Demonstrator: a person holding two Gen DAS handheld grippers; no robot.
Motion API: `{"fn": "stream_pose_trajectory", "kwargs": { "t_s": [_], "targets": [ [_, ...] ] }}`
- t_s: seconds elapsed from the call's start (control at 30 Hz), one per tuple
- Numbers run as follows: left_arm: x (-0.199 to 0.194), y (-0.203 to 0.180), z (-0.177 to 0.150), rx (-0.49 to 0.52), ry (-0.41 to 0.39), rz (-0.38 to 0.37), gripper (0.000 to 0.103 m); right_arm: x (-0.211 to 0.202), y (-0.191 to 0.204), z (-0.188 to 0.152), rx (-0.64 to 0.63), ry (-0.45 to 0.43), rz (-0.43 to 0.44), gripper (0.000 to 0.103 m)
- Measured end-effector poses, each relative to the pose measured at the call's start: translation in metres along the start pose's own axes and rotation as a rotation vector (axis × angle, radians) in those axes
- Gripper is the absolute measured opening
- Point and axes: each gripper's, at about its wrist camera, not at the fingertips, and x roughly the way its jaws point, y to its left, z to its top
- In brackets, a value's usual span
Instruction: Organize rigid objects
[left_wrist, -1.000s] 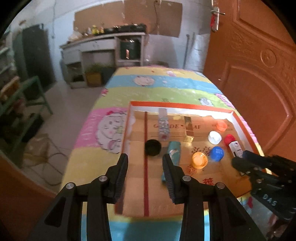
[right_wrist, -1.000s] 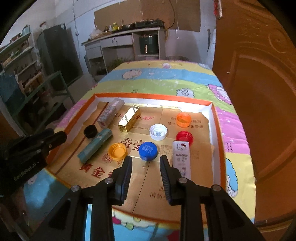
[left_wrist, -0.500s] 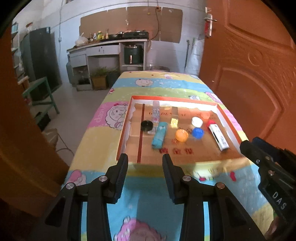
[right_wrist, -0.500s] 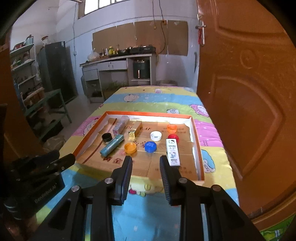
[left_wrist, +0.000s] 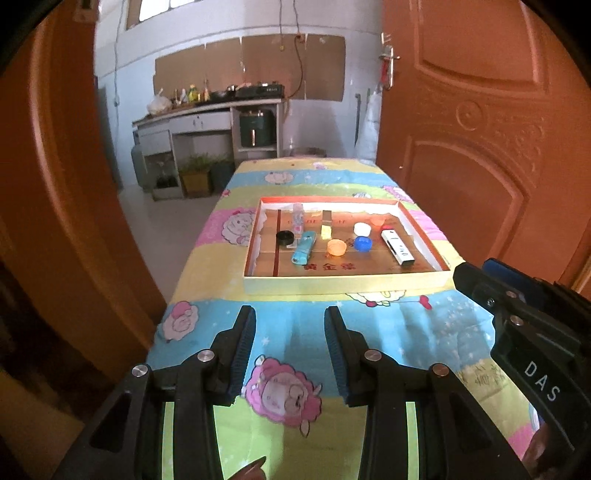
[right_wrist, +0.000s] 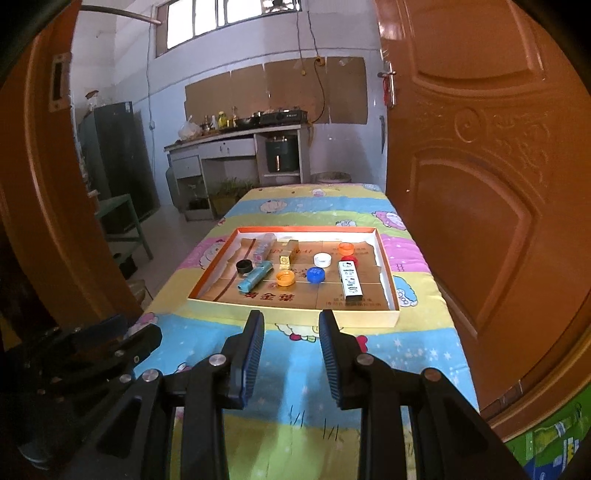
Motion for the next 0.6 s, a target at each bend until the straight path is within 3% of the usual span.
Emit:
{"fn": "stream_pose_trajectory", "kwargs": {
  "t_s": [0.6],
  "targets": [
    [-0.088, -0.004, -0.025, 0.007, -0.116, 0.019, 0.04, -0.073, 0.02, -0.025, -0.021, -0.054, -0.01, 0.031]
  ]
}}
